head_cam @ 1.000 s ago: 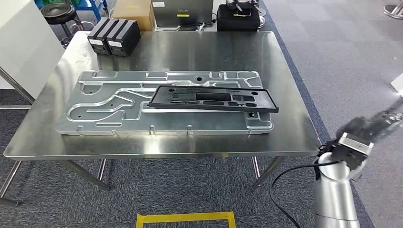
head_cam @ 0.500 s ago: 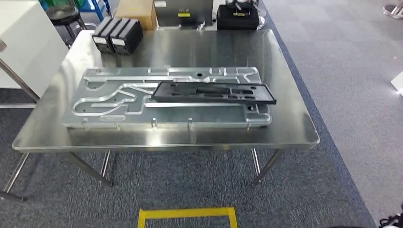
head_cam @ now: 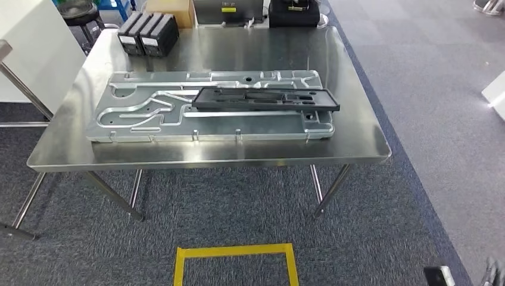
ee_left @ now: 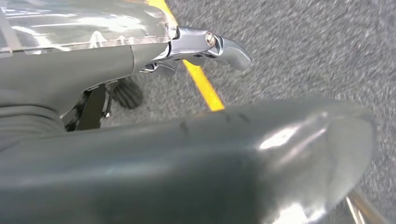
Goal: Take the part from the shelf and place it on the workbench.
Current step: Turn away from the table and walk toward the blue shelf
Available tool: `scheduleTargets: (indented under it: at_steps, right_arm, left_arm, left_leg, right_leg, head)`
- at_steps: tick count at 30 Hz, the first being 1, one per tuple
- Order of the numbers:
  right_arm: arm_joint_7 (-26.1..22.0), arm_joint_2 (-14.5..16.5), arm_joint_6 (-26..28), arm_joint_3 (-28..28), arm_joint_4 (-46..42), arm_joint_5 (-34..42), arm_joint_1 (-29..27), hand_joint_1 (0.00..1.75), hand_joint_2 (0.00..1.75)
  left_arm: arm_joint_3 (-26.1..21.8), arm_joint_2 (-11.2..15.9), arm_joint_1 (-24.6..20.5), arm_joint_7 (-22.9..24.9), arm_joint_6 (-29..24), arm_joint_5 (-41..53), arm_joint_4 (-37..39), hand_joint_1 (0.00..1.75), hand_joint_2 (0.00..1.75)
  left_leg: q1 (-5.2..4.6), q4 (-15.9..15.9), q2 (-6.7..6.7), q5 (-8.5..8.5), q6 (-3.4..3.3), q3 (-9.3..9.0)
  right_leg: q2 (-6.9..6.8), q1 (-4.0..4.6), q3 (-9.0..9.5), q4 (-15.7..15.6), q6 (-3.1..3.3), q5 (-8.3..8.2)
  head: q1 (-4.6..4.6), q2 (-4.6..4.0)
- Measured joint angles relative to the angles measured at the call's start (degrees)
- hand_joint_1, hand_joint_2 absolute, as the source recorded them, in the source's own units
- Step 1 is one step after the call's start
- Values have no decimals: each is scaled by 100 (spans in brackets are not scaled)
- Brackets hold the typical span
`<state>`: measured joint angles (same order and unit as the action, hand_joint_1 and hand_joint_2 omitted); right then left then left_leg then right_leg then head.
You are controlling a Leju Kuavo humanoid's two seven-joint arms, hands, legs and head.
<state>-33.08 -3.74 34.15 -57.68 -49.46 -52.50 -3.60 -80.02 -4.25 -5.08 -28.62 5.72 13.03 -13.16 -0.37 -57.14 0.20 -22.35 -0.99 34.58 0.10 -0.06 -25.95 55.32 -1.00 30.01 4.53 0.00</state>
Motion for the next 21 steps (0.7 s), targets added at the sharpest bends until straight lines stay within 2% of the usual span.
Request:
scheduleTargets:
  at_steps: [2, 3, 4, 6, 7, 8, 9, 10, 11, 12, 13, 14, 15, 17, 18, 19, 21]
  right_arm:
    - [135, 17, 4, -102, 585, -188, 49, 0, 0]
    - [161, 23, 7, -145, 811, -210, 79, 0, 0]
    - [172, 28, 10, -175, 988, -222, 107, 0, 0]
    - [183, 35, 21, -219, 1271, -230, 143, 0, 0]
    - [185, 38, 27, -234, 1389, -233, 152, 0, 0]
    - [186, 43, 32, -247, 1489, -234, 161, 0, 0]
    - [188, 46, 35, -261, 1575, -235, 171, 0, 0]
    - [207, 49, 32, -276, 1647, -244, 183, 0, 0]
    - [250, 50, 16, -294, 1714, -267, 197, 0, 0]
    - [356, 52, -37, -310, 1792, -321, 213, 0, 0]
    - [533, 65, -128, -320, 1892, -409, 230, 0, 0]
    - [788, 89, -267, -325, 2025, -531, 251, 0, 0]
    - [1130, 123, -462, -326, 2189, -683, 277, 0, 0]
    - [1948, 212, -986, -326, 2545, -1003, 320, 0, 0]
    - [2328, 264, -1285, -324, 2706, -1141, 335, 0, 0]
    - [2647, 329, -1587, -319, 2857, -1255, 341, 0, 0]
    - [3032, 455, -2099, -296, 3102, -1417, 362, 0, 0]
  left_arm:
    - [-30, -13, 7, 20, 10, 1, 0, 0, 0]
    - [-39, -19, 16, 23, 10, 2, 0, 0, 0]
    - [-47, -22, 25, 23, 10, 2, 1, 0, 0]
    - [-61, -29, 27, 24, 10, 2, 1, 0, 0]
    - [-64, -32, 25, 25, 10, 2, 1, 0, 0]
    - [-65, -32, 24, 25, 10, 1, 0, 0, 0]
    - [-66, -32, 25, 25, 10, 1, 0, 0, 0]
    - [-67, -32, 26, 25, 10, -1, 0, 0, 0]
    - [-68, -32, 25, 25, 12, -1, 0, 0, 0]
    - [-69, -31, 18, 30, 23, -1, 0, 0, 0]
    - [-69, -31, 10, 36, 44, -1, 0, 0, 0]
    - [-68, -34, 5, 49, 75, -1, 1, 0, 0]
    - [-66, -44, 8, 74, 119, 0, 1, 0, 0]
    - [-58, -79, 42, 150, 207, 3, 9, 0, 0]
    - [-51, -99, 57, 198, 244, 3, 15, 0, 0]
    - [-41, -116, 73, 245, 268, -4, 21, 0, 0]
    - [-17, -150, 99, 338, 293, -34, 28, 0, 0]
  left_leg:
    - [9, -21, -5, 7, 71, 30]
    - [12, -117, -9, -122, 102, 73]
    - [17, -316, -12, -353, 130, 143]
    - [33, -1013, -14, -969, 163, 328]
    - [39, -1384, -14, -1174, 175, 394]
    - [41, -1650, -13, -1241, 180, 398]
    - [41, -1727, -13, -1157, 179, 309]
    - [41, -1613, -13, -987, 171, 128]
    - [40, -1294, -13, -818, 155, -160]
    - [34, -835, -11, -777, 129, -503]
    - [22, -402, -11, -817, 98, -797]
    - [11, -62, -10, -898, 64, -1007]
    - [-2, 123, -9, -979, 25, -1098]
    - [4, 184, 2, -899, -55, -1057]
    - [17, 194, 14, -823, -100, -1006]
    - [31, 210, 27, -738, -134, -939]
    - [39, 215, 46, -581, -168, -766]
  right_leg:
    - [-12, -10, -60, -15, 81, -94]
    - [-20, -22, -114, -20, 126, -154]
    - [-26, -32, -180, -28, 166, -220]
    - [-32, -17, -361, -9, 208, -346]
    - [-34, -7, -467, 9, 213, -413]
    - [-37, 1, -580, 35, 213, -480]
    - [-39, 6, -696, 69, 208, -542]
    - [-39, 8, -810, 111, 200, -598]
    - [-38, 10, -915, 158, 189, -647]
    - [-39, 15, -1001, 206, 172, -692]
    - [-40, 18, -1054, 242, 149, -732]
    - [-43, 23, -1079, 261, 122, -775]
    - [-48, 21, -1080, 258, 91, -824]
    - [-47, 19, -1077, 224, 27, -906]
    - [-39, 10, -1109, 268, -3, -816]
    - [-30, 1, -1164, 404, -31, -608]
    - [-18, -42, -1333, 1022, -89, 47]
  head:
    - [2, 0]
    - [3, 0]
    - [3, 0]
    - [4, 0]
    - [4, 0]
    - [4, 0]
    - [4, 0]
    - [4, 0]
    - [4, 0]
    - [4, 0]
    - [4, 0]
    - [4, 0]
    - [4, 0]
    - [3, 0]
    - [3, 0]
    - [3, 0]
    - [3, 0]
